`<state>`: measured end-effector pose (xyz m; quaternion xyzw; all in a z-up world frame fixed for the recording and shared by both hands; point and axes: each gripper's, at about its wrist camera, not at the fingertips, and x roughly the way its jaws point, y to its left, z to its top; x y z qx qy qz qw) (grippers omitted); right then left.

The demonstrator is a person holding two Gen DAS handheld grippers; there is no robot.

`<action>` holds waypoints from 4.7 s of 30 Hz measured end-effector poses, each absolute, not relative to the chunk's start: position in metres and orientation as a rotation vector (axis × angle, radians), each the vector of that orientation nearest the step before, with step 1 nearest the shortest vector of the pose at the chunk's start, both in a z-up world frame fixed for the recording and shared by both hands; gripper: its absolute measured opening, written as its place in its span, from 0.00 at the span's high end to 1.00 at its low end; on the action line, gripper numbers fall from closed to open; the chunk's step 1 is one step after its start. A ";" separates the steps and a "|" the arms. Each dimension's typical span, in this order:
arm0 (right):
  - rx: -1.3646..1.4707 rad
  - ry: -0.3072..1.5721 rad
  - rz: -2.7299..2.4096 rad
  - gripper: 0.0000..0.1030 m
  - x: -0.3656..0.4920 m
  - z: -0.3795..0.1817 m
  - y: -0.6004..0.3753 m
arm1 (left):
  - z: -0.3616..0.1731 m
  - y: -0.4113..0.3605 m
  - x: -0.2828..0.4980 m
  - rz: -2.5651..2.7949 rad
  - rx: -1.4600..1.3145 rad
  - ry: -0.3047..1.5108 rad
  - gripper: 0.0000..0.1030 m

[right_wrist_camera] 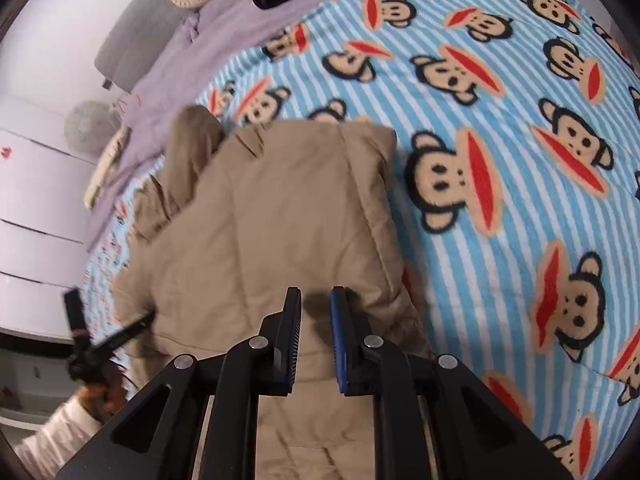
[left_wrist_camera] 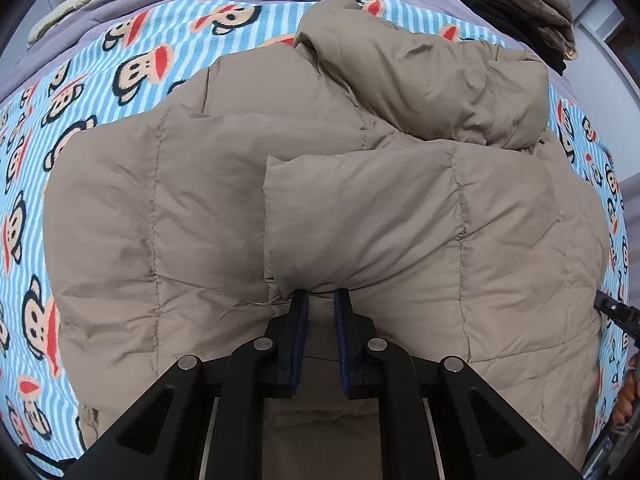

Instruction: Fold large clothes

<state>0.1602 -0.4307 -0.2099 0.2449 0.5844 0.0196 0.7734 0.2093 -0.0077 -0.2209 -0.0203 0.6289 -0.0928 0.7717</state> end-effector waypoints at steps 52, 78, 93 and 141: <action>0.499 1.308 0.107 0.36 0.055 -0.133 -0.397 | -0.094 0.006 0.024 0.068 -0.012 1.337 0.01; 0.803 1.396 0.060 0.00 -0.048 -0.168 -0.351 | -0.119 0.053 -0.053 -0.067 0.034 1.413 0.01; 1.283 1.204 -0.147 0.00 -0.166 -0.187 -0.402 | -0.152 0.152 -0.105 -0.209 -0.324 1.577 0.01; 1.127 1.084 0.264 0.91 0.083 -0.132 -0.417 | -0.048 0.103 0.122 -0.148 -0.350 1.177 0.84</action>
